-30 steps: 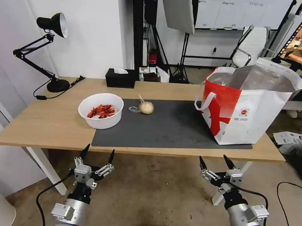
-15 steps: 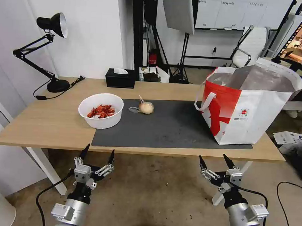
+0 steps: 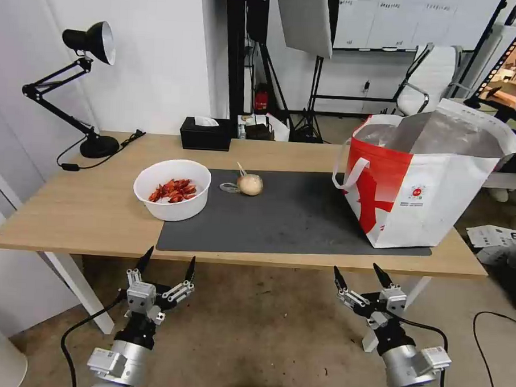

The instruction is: Pick up the trash from the table and place it into the takeout bag.

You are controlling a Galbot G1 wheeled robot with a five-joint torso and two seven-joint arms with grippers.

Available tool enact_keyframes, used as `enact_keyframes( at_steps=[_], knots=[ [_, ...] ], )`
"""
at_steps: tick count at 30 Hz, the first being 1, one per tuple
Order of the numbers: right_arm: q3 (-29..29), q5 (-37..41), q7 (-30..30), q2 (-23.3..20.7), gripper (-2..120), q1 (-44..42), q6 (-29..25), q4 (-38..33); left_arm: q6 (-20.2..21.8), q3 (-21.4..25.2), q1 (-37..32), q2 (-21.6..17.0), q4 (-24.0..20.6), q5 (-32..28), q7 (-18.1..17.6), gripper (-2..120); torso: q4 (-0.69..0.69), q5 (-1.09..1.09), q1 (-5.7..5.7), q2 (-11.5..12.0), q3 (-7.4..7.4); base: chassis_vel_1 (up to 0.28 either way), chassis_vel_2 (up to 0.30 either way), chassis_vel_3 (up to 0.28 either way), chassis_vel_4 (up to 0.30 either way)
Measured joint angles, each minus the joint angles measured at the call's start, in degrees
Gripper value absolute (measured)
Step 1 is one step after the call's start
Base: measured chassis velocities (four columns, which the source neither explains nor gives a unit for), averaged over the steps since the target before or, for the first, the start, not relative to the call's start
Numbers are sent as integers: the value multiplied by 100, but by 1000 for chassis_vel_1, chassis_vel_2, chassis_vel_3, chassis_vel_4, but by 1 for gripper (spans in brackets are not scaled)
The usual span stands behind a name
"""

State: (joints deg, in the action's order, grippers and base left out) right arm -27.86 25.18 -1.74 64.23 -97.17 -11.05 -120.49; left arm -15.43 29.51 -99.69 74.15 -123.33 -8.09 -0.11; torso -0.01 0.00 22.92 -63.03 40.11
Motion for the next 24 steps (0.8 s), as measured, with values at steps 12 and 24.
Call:
enact_keyframes(
  at_steps=[12,24],
  knots=[
    [1337,1241,98,-1055,100,2174,451,481,2,45,12,-4,-13,-1,-2,100,2,0,0,0,1,0,0,0,0],
    [4433,2463,-730,-486,100,6863,1187,3269,33,160,27,74,105,-4,2,100,1,-2,1,1,1,0,0,0,0]
  ],
)
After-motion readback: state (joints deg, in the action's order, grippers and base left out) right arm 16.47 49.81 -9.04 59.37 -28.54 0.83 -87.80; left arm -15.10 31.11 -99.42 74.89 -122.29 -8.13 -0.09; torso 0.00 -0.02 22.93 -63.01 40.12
